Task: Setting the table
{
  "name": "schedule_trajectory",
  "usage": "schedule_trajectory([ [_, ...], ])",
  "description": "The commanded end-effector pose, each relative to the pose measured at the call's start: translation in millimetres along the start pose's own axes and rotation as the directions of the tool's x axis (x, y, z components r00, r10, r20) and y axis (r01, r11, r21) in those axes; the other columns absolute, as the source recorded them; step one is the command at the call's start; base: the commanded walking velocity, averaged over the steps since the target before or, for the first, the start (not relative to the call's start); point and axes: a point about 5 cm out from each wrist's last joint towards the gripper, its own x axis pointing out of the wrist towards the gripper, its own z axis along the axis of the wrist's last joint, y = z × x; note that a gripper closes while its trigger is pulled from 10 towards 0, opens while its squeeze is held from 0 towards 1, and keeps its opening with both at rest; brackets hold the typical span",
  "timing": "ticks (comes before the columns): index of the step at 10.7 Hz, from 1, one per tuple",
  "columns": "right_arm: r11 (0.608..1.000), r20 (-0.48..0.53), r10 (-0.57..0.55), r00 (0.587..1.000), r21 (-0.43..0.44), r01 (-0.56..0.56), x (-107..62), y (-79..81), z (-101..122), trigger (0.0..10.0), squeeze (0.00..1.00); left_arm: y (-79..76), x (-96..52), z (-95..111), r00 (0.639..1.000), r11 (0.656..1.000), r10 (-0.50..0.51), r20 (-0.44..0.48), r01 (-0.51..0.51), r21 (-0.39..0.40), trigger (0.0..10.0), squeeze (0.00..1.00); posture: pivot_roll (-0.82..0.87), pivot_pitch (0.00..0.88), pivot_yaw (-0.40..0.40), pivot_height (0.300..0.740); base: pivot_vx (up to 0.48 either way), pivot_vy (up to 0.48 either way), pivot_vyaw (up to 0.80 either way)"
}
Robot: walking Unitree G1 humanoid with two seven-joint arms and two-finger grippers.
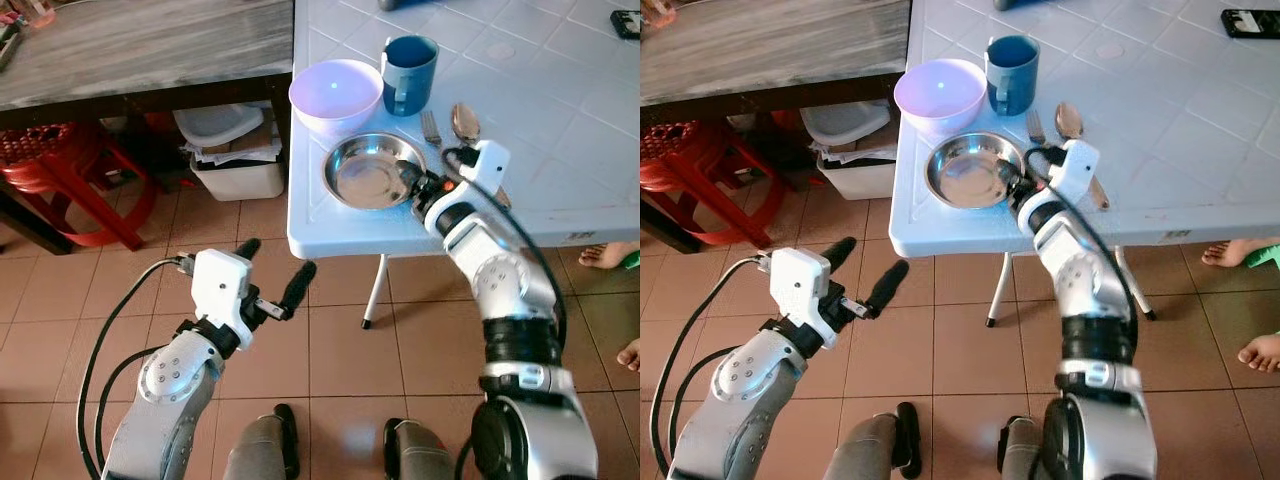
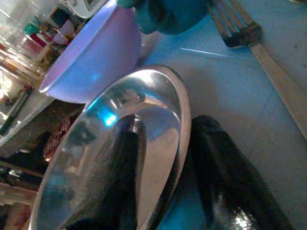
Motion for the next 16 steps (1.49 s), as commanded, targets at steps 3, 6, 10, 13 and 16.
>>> schedule_trajectory([
  [3,0.989,-0.194,-0.119,0.974,0.064,0.134,-6.0,-26.3,-37,0.0,0.00,0.7,-3.5,3,1.000,1.000,-0.015,0.009,0.015,0.011,10.0,0.00,0.06,0.230,0.137,0.740,0.000,0.000,0.00],
  [6,0.977,-0.242,-0.172,0.955,0.079,0.196,-10.6,-36.2,-46,0.0,0.00,-0.1,-3.1,3,1.000,1.000,-0.027,0.007,0.027,0.011,10.0,0.00,0.06,0.230,0.135,0.740,0.000,0.000,0.00],
  [10,0.958,-0.277,-0.255,0.926,0.054,0.280,-17.0,-46.9,-54,0.0,0.00,-0.9,-2.6,2,0.999,0.999,-0.038,0.005,0.038,0.011,10.0,0.00,0.06,0.224,0.136,0.740,0.000,0.000,0.00],
  [13,0.935,-0.274,-0.328,0.904,0.045,0.353,-34.5,-48.4,-64,0.0,0.00,10.0,-2.2,-10,0.995,0.996,0.090,-0.044,-0.090,0.004,10.0,0.00,0.05,0.199,0.120,0.740,0.000,0.000,0.00],
  [16,0.955,-0.195,-0.280,0.940,0.037,0.293,-48.5,-32.0,-65,0.0,0.00,20.6,0.7,-19,0.972,0.974,0.227,-0.054,-0.228,-0.016,10.0,0.00,0.02,0.160,0.097,0.740,0.000,0.480,0.00],
])
